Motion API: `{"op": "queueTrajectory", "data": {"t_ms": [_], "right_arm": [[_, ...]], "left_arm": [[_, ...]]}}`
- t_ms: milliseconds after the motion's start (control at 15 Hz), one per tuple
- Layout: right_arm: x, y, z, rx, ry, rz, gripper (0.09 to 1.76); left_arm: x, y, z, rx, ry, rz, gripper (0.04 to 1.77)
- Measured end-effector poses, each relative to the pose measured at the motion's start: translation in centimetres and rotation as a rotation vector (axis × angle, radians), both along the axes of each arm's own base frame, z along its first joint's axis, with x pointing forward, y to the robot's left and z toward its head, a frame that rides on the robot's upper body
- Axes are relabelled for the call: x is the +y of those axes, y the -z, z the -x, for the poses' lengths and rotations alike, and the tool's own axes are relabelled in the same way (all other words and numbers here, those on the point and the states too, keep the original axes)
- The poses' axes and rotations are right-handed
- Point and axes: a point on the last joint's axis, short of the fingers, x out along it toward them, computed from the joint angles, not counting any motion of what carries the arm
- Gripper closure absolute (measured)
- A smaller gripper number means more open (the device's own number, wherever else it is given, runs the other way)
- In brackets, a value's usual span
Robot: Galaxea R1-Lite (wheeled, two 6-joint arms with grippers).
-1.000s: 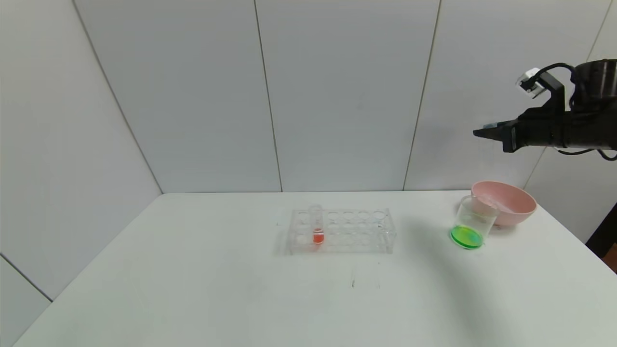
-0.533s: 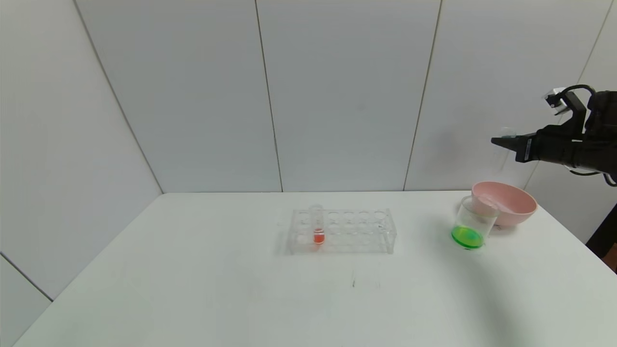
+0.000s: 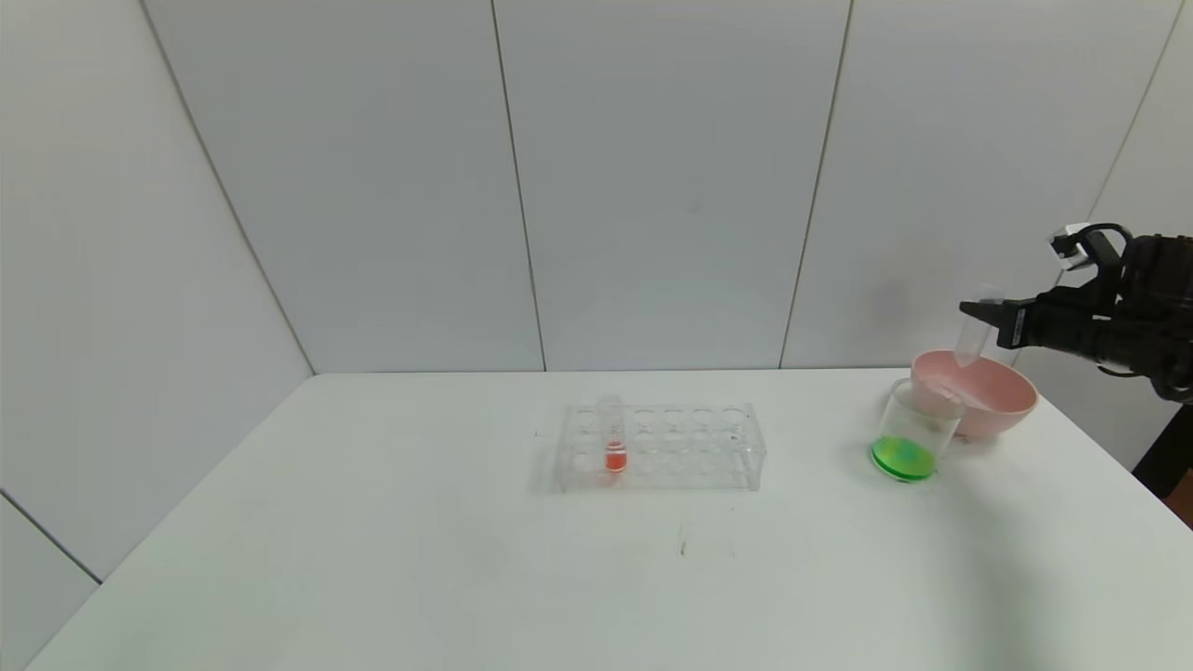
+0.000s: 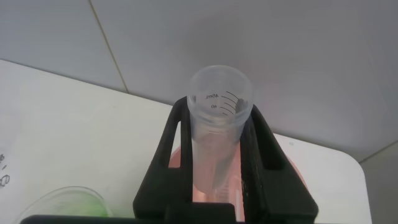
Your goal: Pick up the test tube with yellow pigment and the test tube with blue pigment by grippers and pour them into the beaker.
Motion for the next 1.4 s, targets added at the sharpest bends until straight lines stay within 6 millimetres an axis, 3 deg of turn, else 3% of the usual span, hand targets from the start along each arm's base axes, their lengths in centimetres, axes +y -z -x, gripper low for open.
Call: {"op": "queueTrajectory", "data": {"t_ms": [667, 1067, 1400], "right_arm": [[-0.3, 3.8, -4.1, 0.012, 0.039, 0.009, 1.35], [0.2, 4.1, -4.8, 0.011, 0.035, -0.017, 0.76], [0.6, 2.2, -3.7, -0.006, 0.033, -0.016, 0.46]], "left_arm": [[0.0, 0.0, 0.0, 0.0, 0.0, 0.0, 0.05], [0.0, 0.0, 0.0, 0.0, 0.0, 0.0, 0.05], [0.0, 0.0, 0.0, 0.0, 0.0, 0.0, 0.05]]}}
